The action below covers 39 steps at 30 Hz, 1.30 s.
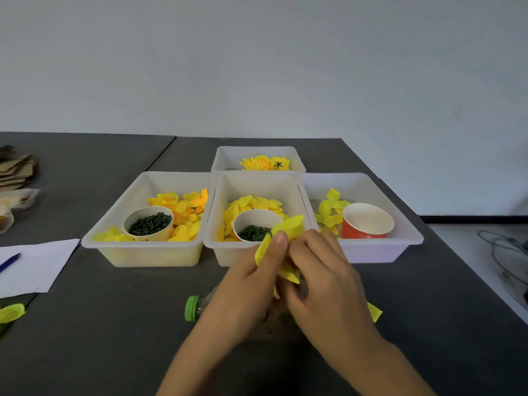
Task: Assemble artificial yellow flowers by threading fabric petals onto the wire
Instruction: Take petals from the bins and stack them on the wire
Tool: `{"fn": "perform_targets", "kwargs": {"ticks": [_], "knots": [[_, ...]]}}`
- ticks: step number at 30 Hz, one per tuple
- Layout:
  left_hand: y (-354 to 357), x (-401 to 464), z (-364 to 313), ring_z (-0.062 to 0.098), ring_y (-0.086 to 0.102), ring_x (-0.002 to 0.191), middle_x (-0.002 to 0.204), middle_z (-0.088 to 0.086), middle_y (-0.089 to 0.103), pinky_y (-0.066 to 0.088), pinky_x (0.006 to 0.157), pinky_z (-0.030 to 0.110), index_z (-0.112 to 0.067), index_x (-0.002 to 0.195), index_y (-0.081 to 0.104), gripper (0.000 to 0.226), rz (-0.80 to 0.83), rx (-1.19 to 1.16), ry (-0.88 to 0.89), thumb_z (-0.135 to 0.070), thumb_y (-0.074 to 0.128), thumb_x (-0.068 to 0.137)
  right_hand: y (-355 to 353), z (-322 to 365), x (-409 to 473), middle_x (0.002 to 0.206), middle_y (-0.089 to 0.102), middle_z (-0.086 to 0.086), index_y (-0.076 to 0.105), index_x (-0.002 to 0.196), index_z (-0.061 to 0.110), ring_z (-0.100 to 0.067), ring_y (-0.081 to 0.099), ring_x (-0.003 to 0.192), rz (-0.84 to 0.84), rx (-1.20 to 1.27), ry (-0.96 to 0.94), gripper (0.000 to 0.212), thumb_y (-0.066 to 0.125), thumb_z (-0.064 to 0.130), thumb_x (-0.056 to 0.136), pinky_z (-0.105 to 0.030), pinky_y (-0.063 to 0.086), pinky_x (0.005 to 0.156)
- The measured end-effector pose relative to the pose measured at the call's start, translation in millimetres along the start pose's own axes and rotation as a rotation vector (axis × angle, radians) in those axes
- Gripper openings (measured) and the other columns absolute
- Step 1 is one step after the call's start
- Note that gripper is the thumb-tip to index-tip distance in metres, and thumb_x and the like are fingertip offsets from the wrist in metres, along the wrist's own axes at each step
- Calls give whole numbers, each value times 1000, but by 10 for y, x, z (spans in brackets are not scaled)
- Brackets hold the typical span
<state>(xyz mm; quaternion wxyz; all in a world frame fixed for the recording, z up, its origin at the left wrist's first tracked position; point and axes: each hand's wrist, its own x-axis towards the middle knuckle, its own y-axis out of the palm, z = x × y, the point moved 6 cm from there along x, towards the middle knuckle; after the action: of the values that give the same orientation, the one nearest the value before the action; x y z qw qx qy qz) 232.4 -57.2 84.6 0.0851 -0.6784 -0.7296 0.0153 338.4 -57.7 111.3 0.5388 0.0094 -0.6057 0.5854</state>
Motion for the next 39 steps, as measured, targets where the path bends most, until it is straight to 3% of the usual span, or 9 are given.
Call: {"fn": "perform_targets", "kwargs": {"ticks": [4, 6, 8, 11, 14, 18, 24, 29, 39], "knots": [[-299, 91, 5, 9, 55, 53, 60, -1, 63, 44, 54, 28, -23, 68, 69, 43, -128, -23, 0, -39, 46, 100, -33, -28, 87, 105, 48, 15, 59, 107, 30, -6, 51, 101, 36, 318, 13, 21, 60, 38, 87, -16, 43, 82], [-335, 146, -51, 8, 48, 47, 55, -3, 61, 41, 51, 21, -18, 65, 71, 49, -17, -7, 15, -31, 43, 103, -151, -165, 226, 102, 50, 14, 58, 107, 30, -5, 54, 92, -79, 416, 86, 20, 58, 40, 90, -11, 40, 75], [-312, 186, -108, 6, 44, 42, 51, -7, 59, 37, 47, 15, -11, 67, 70, 48, 138, 2, -17, -29, 44, 104, -123, -324, 435, 97, 53, 12, 57, 111, 31, -8, 55, 80, -8, 526, 254, 30, 55, 53, 91, -14, 42, 66], [-270, 254, -151, 9, 44, 50, 65, 3, 63, 36, 55, 24, -16, 69, 70, 40, 295, 47, -54, -27, 49, 102, 44, -391, 652, 67, 55, 15, 62, 91, 18, -2, 50, 56, 258, 747, 319, 16, 54, 32, 94, -14, 40, 56], [-249, 298, -138, 9, 50, 55, 77, 3, 70, 41, 59, 26, -22, 73, 69, 32, 348, 54, -92, -22, 53, 100, 142, -472, 750, 53, 48, 8, 58, 75, 9, -4, 41, 45, 333, 834, 367, 24, 54, 19, 97, -15, 35, 46], [-351, 305, -25, 7, 57, 63, 84, 1, 73, 44, 52, 18, -16, 97, 66, 11, 270, -30, -148, -24, 59, 97, 245, -674, 746, 54, 50, -1, 56, 70, 11, -13, 36, 42, 273, 873, 552, 29, 53, 19, 98, -23, 32, 44], [-549, 362, 229, 4, 35, 48, 56, -9, 54, 32, 44, 10, -12, 69, 57, 36, 27, 33, -98, -23, 49, 102, 481, -814, 463, 54, 57, -3, 57, 79, 9, -13, 41, 38, 380, 931, 773, 22, 52, 18, 98, -21, 34, 40], [-582, 467, 393, 5, 28, 46, 61, 4, 37, 26, 44, 14, -7, 71, 49, 43, -38, 156, -17, -33, 43, 104, 560, -925, 291, 53, 53, -1, 57, 71, 11, -12, 36, 40, 449, 862, 829, 27, 52, 19, 97, -20, 29, 42], [-419, 687, 609, 3, 21, 41, 46, -13, 26, 22, 42, 13, -21, 58, 29, 51, -25, 157, 71, -35, 40, 105, 678, -1100, -32, 55, 48, -3, 55, 65, 13, -12, 33, 43, 476, 841, 957, 30, 52, 17, 94, -21, 27, 44]]}}
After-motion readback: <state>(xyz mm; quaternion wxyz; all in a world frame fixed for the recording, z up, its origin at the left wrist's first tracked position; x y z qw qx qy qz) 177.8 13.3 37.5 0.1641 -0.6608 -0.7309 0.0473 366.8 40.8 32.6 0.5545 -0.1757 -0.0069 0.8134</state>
